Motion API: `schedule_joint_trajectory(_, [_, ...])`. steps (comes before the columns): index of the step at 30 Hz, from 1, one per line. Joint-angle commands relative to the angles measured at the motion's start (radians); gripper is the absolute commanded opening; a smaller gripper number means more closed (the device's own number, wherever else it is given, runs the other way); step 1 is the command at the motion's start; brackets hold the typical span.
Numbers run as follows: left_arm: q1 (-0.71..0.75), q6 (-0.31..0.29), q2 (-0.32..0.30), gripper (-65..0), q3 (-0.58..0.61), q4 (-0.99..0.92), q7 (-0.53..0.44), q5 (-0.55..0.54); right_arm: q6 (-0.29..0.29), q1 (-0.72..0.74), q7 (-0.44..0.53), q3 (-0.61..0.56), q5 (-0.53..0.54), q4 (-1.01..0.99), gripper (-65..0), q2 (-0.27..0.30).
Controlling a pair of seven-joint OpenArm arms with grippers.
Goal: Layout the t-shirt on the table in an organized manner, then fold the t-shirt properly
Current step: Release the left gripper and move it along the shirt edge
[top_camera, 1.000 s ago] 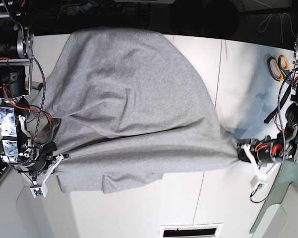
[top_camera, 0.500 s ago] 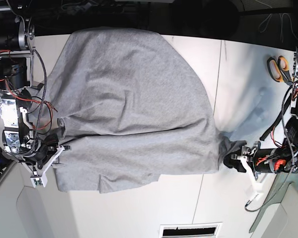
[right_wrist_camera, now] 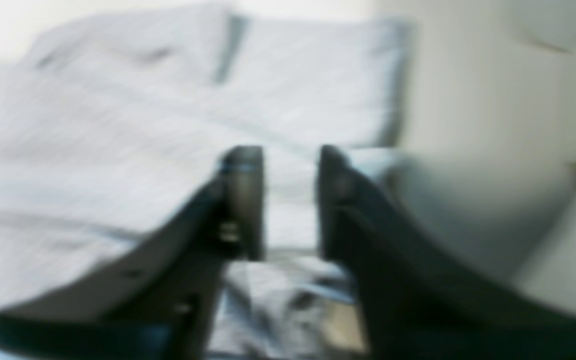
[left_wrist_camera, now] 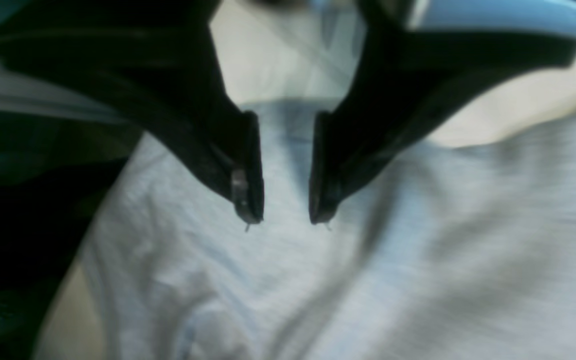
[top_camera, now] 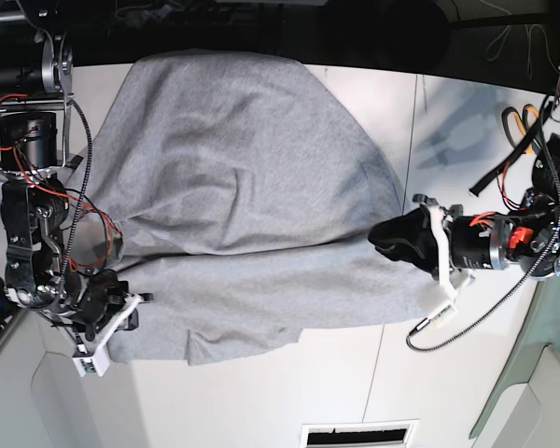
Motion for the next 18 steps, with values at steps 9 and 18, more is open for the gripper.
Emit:
schedule_joint_trajectory(9, [0.177,-0.009,0.178,-65.0,-0.008,0.025,-0.014,0.058,0.053,-0.106,0.211,0.003,-0.098,-0.090,-65.0,-0.019])
schedule_joint_trajectory(18, [0.266,0.066,0.237,-65.0,-0.008,-0.087,-0.043,0.239,0.071,-0.110,0.334,0.003,-0.210,-0.221,-65.0,-0.013])
